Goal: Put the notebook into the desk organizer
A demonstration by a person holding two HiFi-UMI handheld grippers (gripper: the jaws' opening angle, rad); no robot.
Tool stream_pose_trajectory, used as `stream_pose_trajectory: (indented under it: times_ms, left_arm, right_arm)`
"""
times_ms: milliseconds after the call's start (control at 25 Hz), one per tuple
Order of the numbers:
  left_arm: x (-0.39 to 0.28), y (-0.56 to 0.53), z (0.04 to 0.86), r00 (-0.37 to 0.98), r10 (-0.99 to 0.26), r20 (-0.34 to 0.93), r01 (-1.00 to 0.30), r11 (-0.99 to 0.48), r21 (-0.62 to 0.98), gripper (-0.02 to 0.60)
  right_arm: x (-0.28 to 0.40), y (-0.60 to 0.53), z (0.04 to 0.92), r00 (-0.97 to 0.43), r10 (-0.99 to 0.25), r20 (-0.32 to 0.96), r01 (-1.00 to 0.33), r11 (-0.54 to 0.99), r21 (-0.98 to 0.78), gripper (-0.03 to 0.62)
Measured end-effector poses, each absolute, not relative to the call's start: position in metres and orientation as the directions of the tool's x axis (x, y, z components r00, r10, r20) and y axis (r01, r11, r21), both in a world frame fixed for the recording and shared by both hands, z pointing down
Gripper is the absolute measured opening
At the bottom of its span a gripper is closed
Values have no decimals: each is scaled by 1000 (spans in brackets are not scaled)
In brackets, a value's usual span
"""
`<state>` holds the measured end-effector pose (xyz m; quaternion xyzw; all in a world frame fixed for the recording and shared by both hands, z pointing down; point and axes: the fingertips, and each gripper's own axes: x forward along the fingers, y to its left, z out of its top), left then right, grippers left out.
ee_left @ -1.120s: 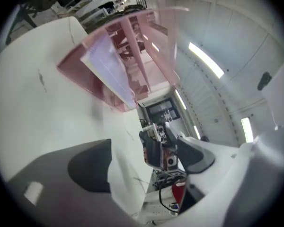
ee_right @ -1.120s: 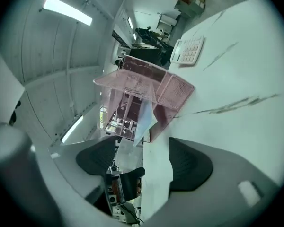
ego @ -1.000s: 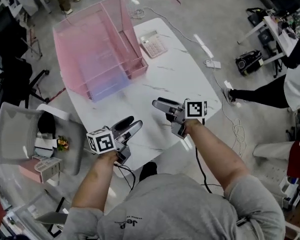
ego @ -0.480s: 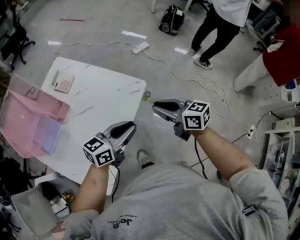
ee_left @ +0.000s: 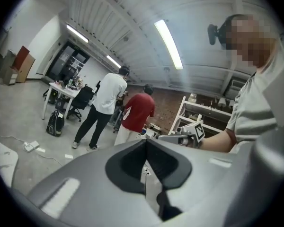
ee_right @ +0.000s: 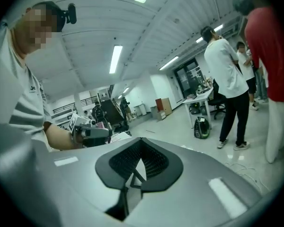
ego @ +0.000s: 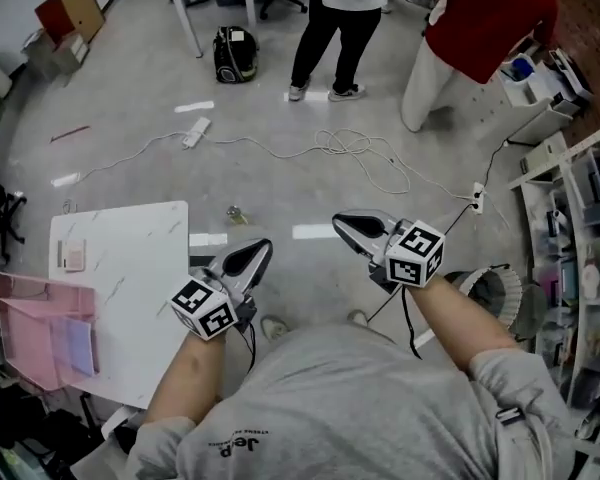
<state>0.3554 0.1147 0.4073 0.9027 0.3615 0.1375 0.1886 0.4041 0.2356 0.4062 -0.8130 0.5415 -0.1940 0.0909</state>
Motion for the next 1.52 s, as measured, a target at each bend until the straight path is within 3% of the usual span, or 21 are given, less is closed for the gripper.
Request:
stream_pose_trajectory:
  times_ms: [360,800,1520]
  left_arm:
    - [360,230,402,719,680,141,610,-716,340,58]
    - [353,236,392,674,721,160,680,-691,245,58]
    - [350,229,388,689,712,137,674,-698,241,58]
  right_arm:
    - [389,379,396,444,-869,219,-829,-491,-269,2]
    - [381,381,399,498,-842,207,-795,-539,-279,2]
    - [383,372,388,482,-849,215,-822,-524,-224,2]
